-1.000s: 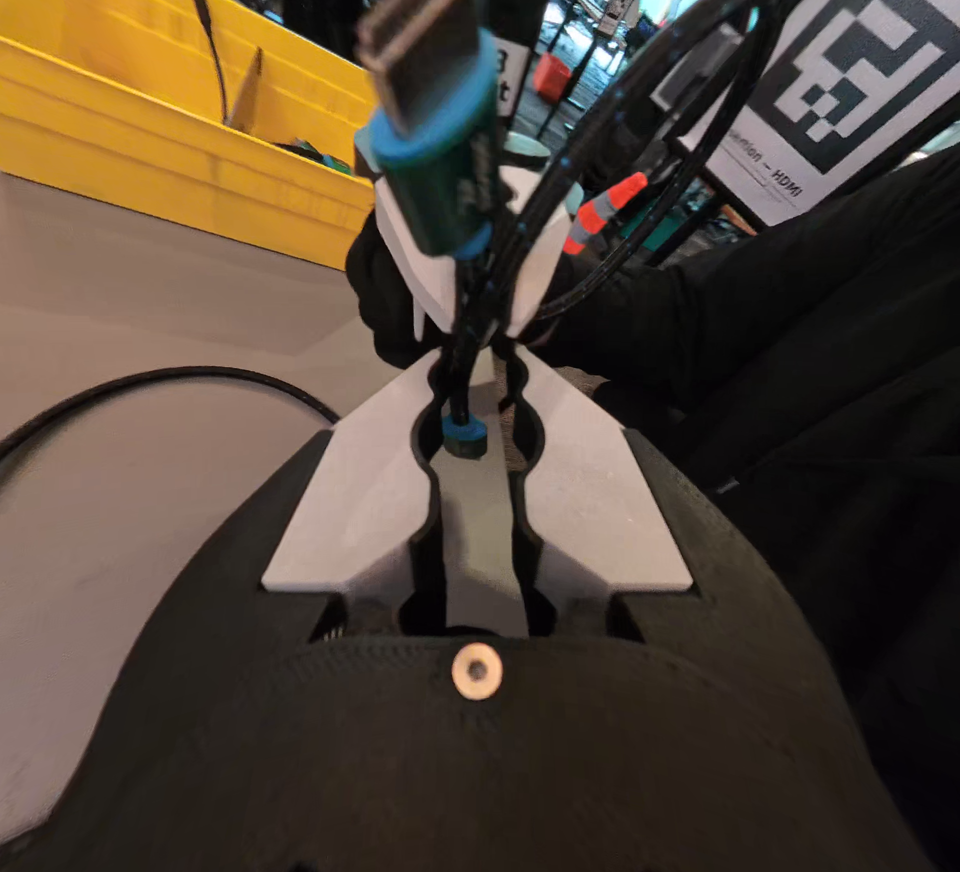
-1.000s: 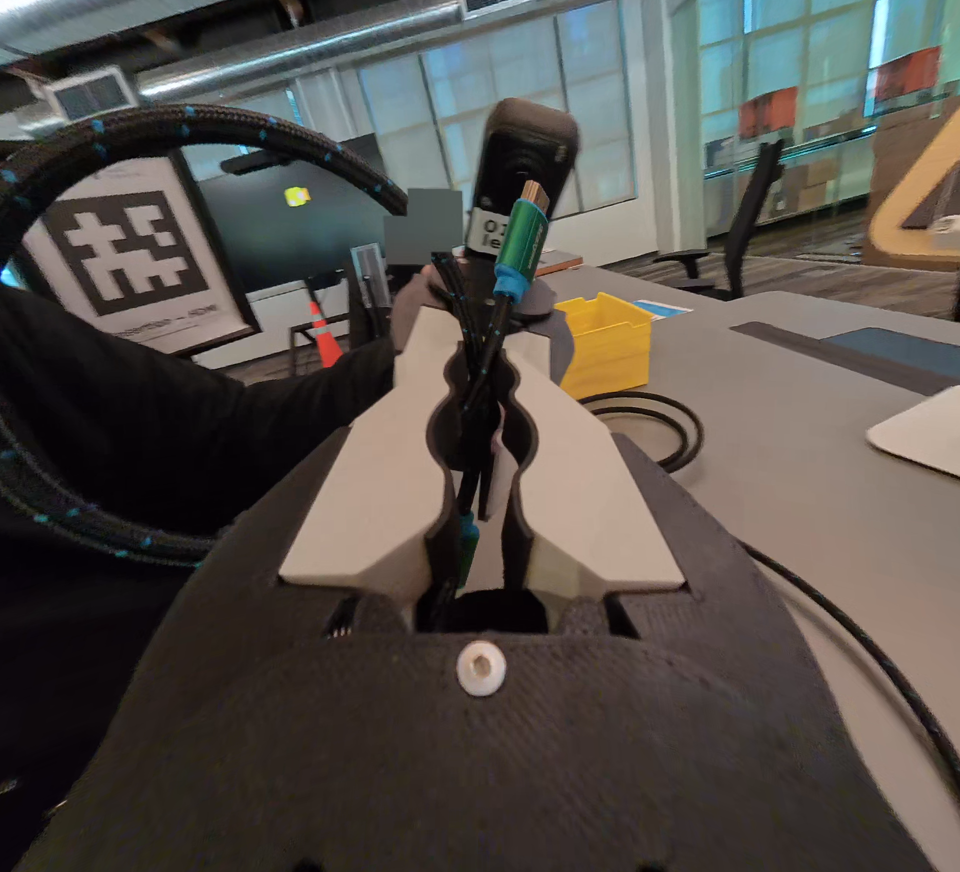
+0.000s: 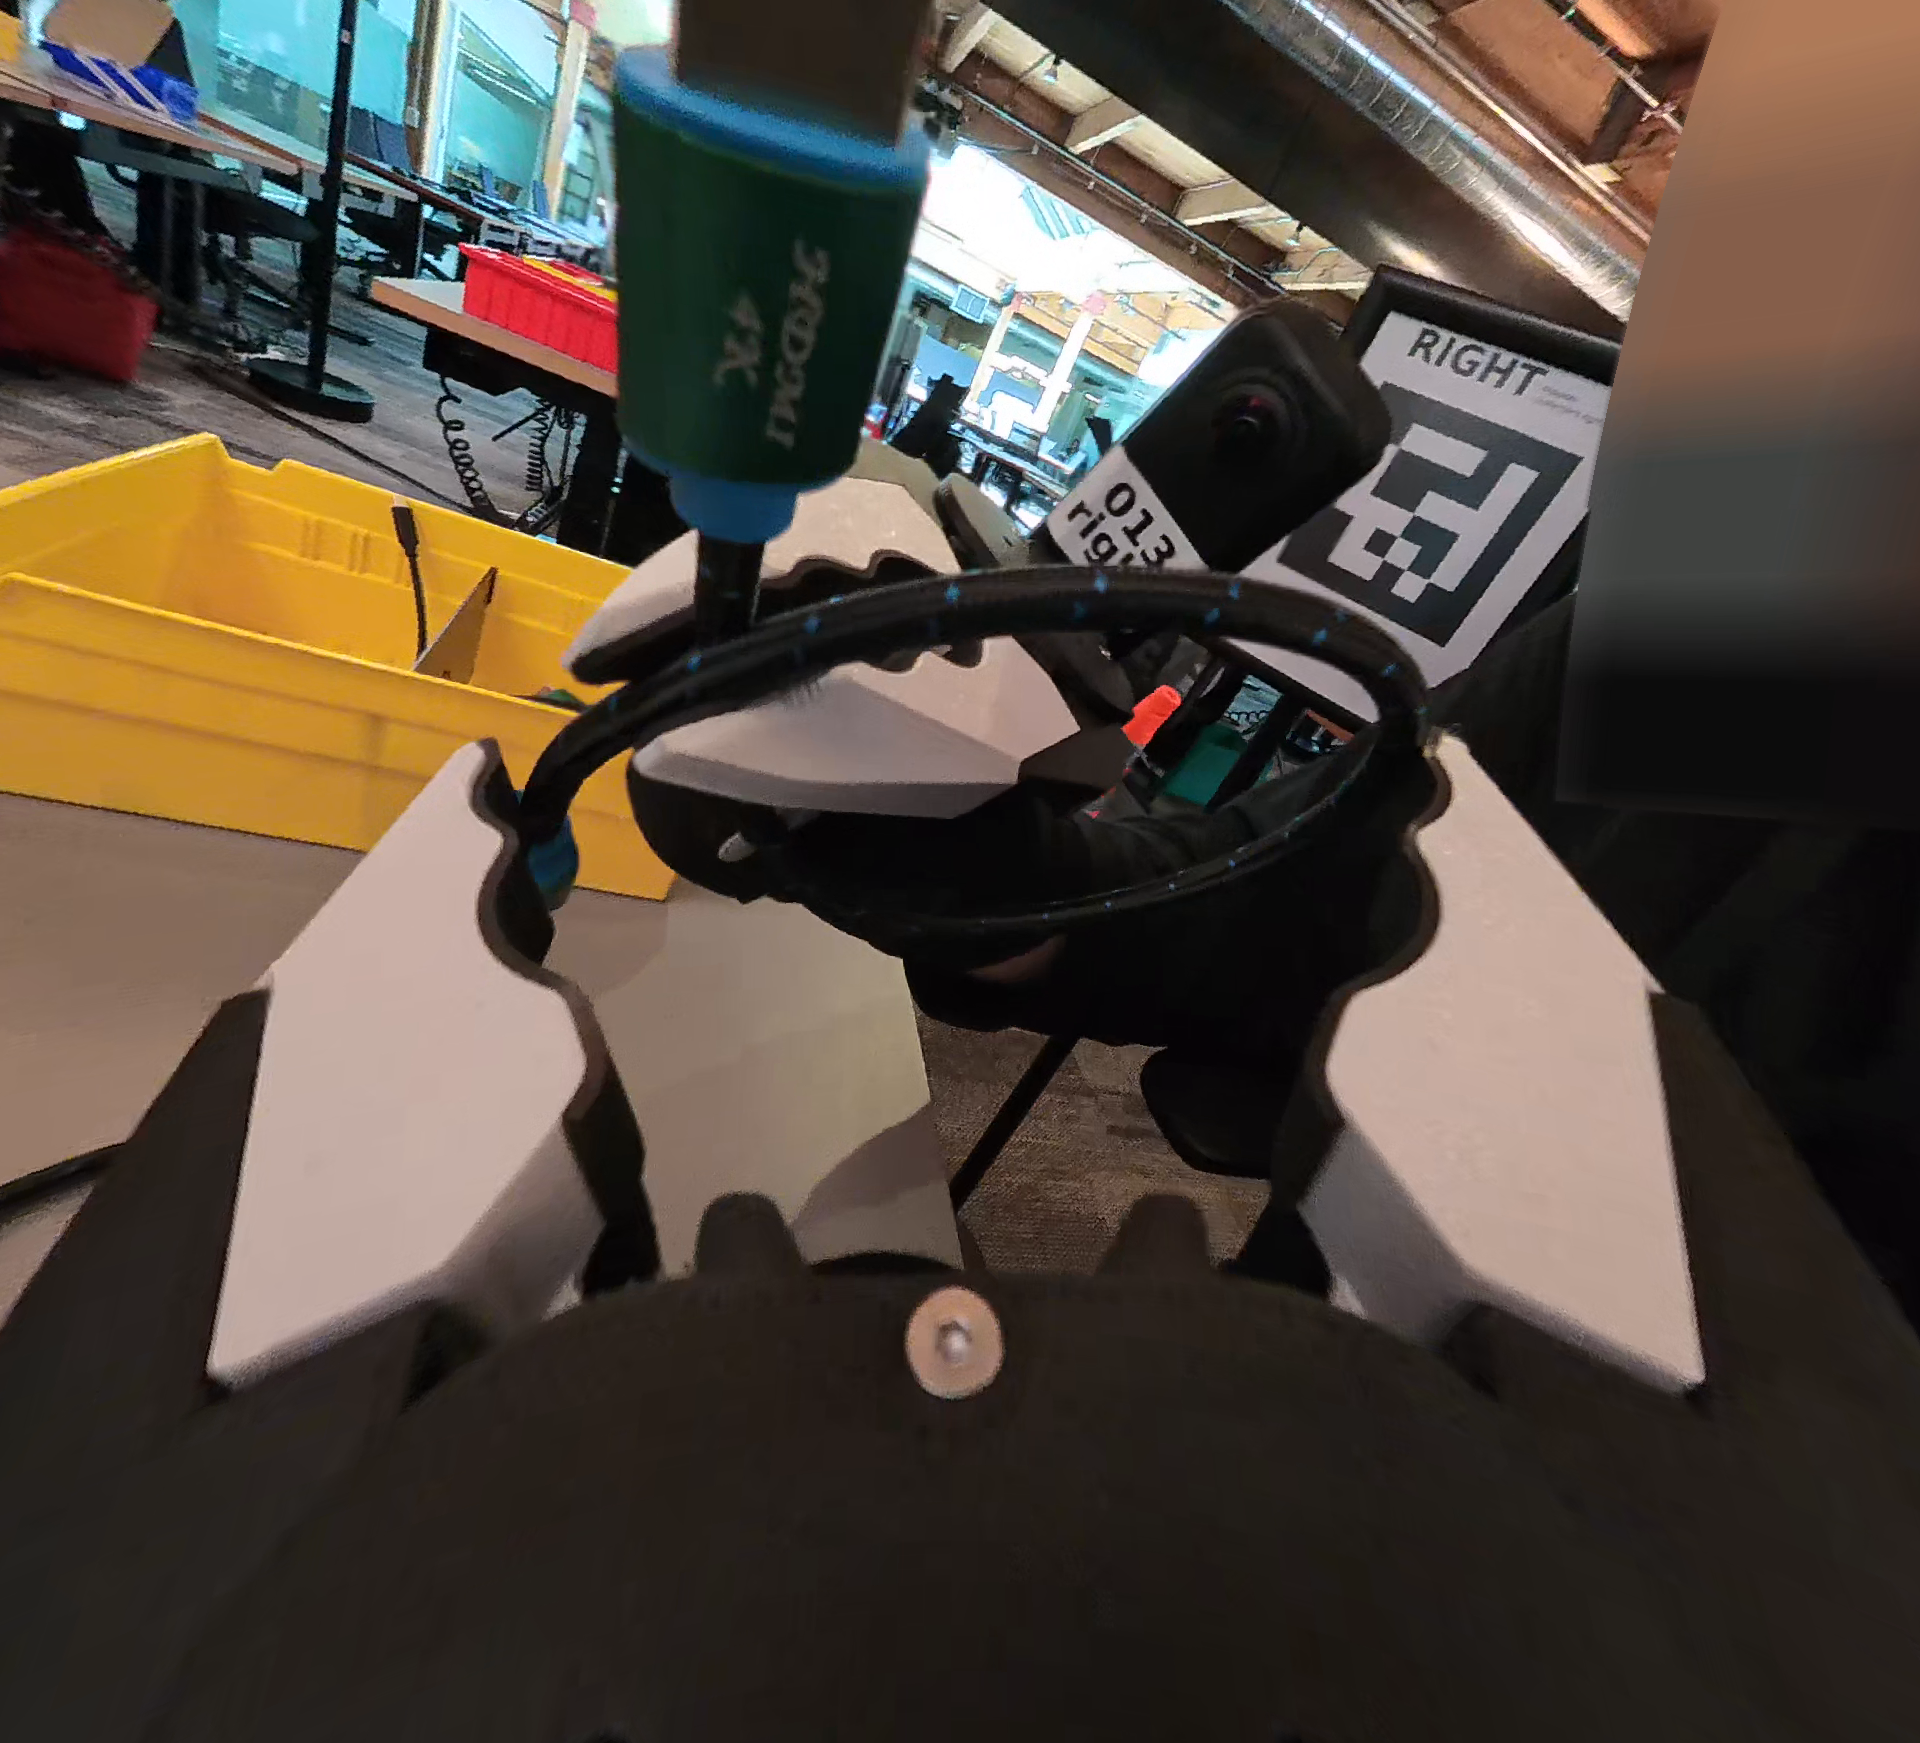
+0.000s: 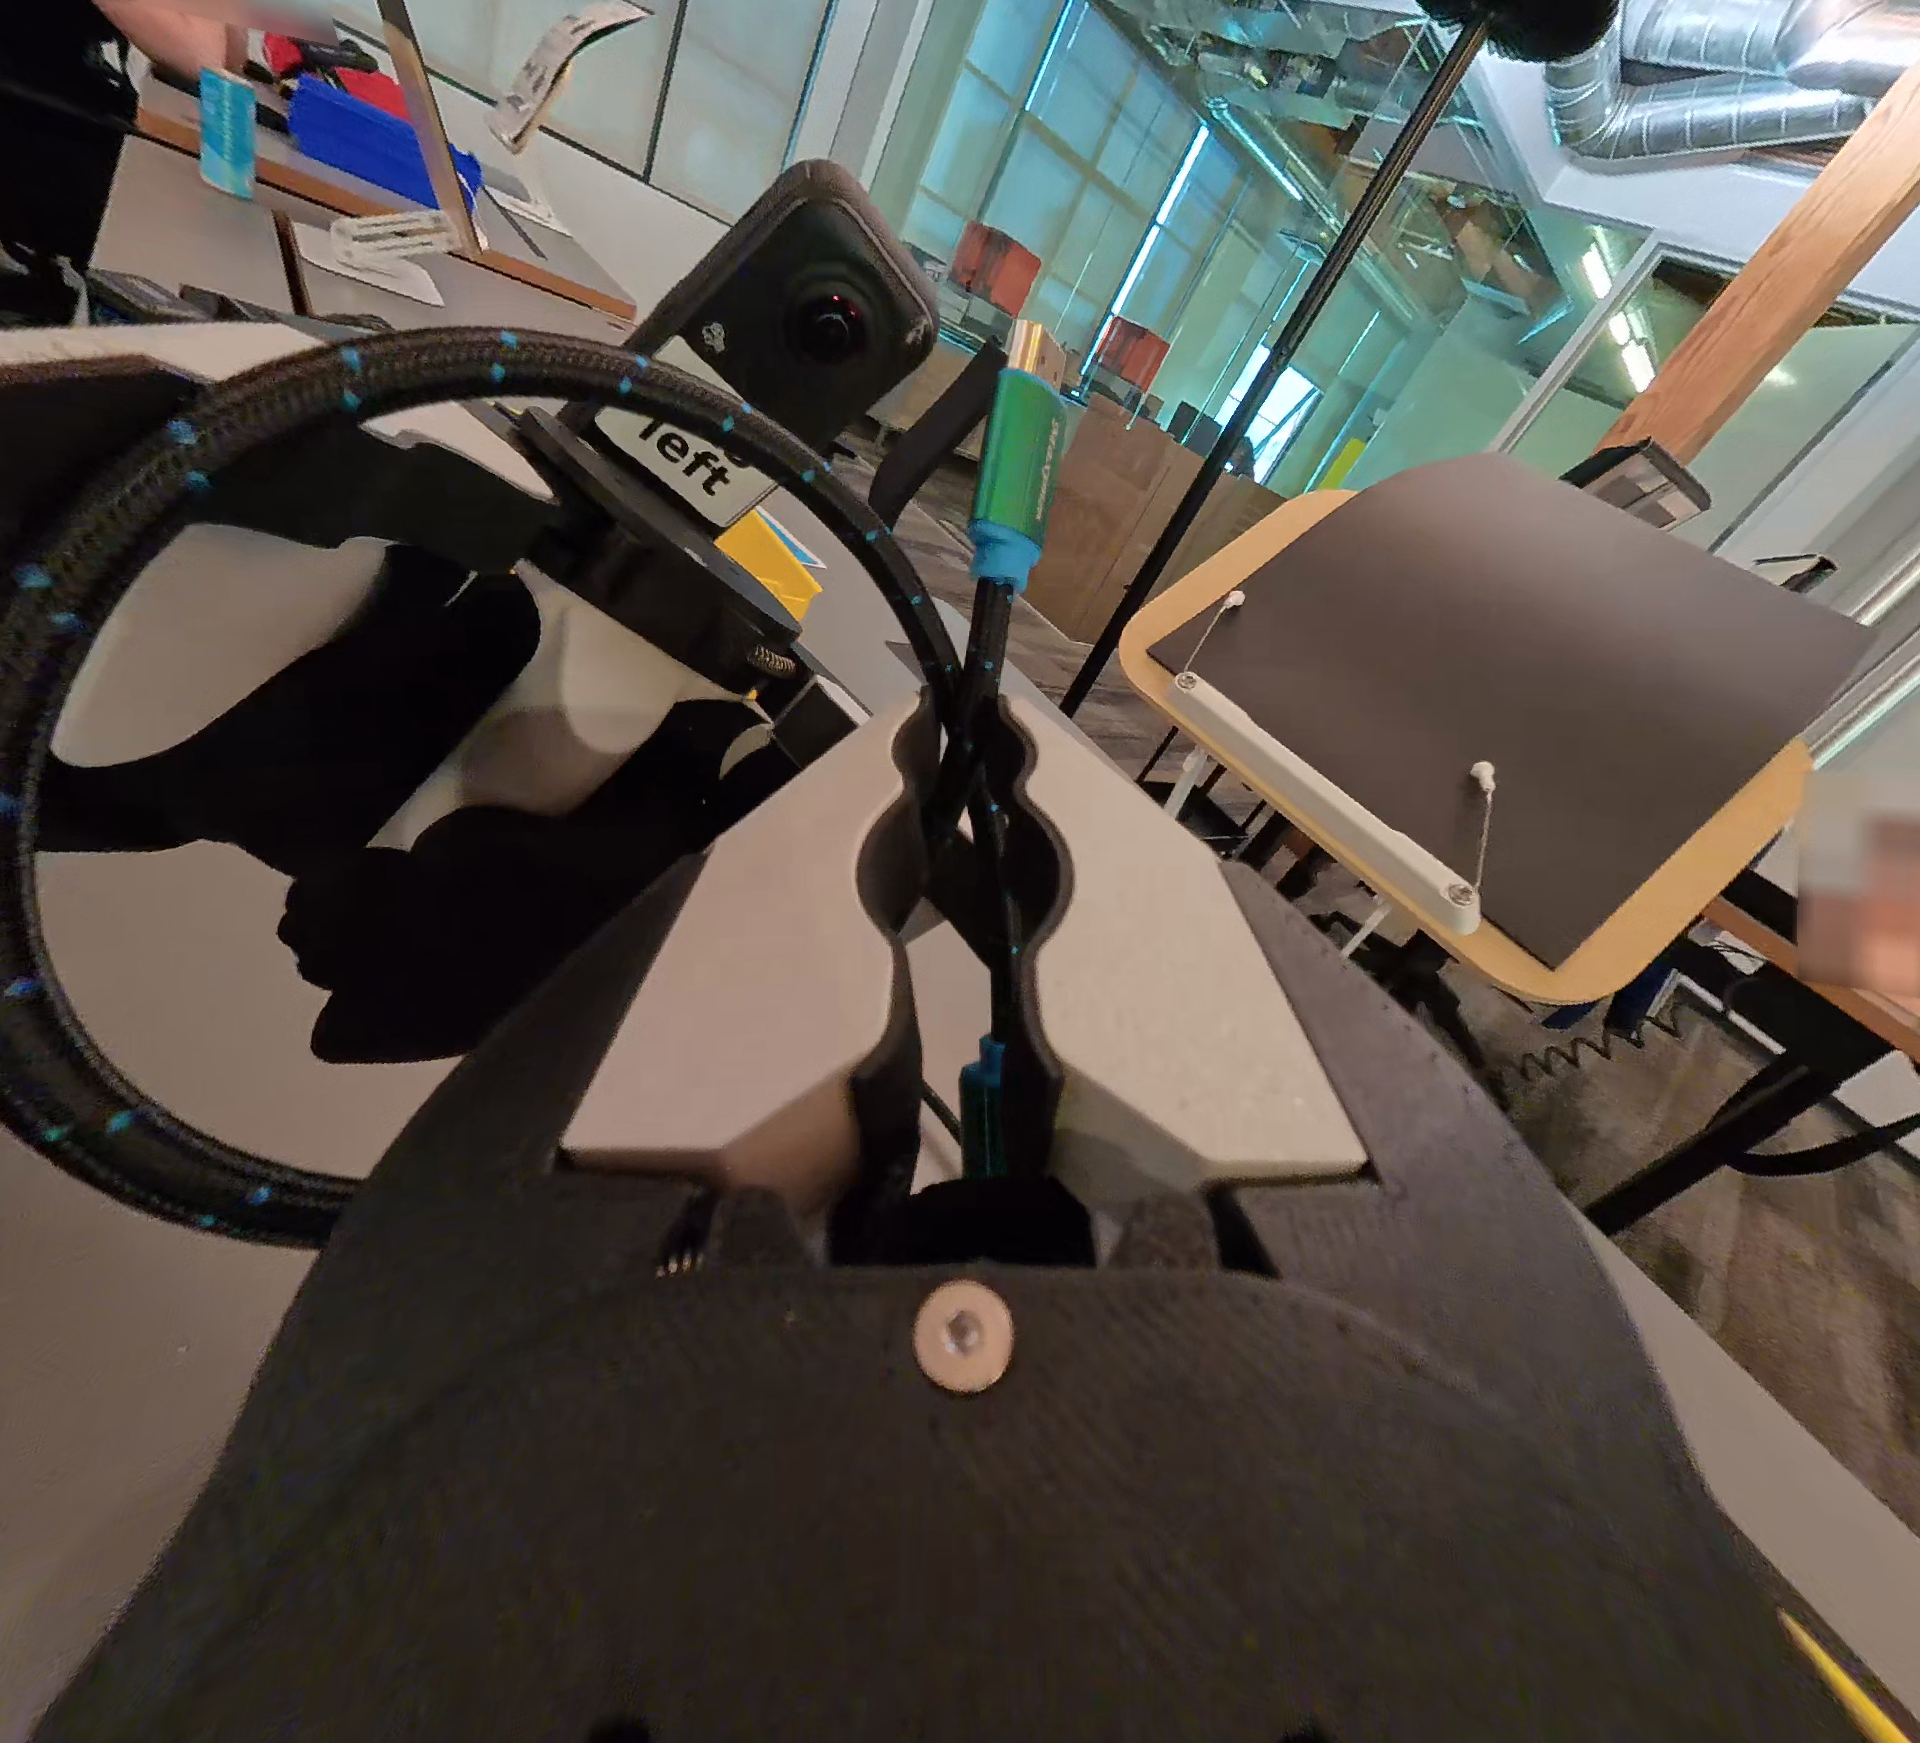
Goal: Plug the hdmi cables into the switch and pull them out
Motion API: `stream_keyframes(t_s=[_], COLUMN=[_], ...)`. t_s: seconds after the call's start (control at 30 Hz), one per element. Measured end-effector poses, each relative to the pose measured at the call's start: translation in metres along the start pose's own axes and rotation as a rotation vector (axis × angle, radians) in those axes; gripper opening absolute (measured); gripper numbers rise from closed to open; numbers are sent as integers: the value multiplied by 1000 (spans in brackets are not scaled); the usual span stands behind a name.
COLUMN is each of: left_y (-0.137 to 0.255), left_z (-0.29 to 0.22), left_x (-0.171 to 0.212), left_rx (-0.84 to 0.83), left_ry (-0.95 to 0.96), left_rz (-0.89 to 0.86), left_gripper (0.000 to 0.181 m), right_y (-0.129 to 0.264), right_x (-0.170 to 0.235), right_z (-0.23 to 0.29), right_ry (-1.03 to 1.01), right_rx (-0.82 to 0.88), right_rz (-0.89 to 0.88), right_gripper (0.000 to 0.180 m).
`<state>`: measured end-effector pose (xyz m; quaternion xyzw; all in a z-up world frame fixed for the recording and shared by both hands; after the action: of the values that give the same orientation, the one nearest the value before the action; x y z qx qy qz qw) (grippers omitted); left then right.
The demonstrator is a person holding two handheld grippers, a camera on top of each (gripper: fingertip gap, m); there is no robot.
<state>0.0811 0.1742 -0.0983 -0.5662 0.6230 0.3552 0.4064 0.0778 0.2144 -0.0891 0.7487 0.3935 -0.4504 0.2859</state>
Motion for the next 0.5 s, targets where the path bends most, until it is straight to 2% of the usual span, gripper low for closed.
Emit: stream_keyframes(t_s=[0.13,0.23,0.5], left_y=[-2,-4,-6], left_z=[-4,-1,5], left_x=[5,11,21], left_rx=[66,41,21], left_ry=[54,35,3], left_rz=[50,100,166], left_gripper=[139,129,113], right_y=[1,2,1], right_x=[3,6,13], right_z=[3,4,11], right_ry=[45,56,132], right_rx=[10,10,-30], right_rz=[33,43,144], right_gripper=[5,3,3])
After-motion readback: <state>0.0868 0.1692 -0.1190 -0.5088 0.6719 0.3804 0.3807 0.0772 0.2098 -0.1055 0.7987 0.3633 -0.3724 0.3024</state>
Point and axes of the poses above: each gripper's, where its closed fingertips meet, y back along the fingers, x out of its underside, z = x × y across the jaws, the point moved 3 cm from there along y, back along the fingers, and after that the axes turned 15 degrees about -x, right-handed, at the moved point
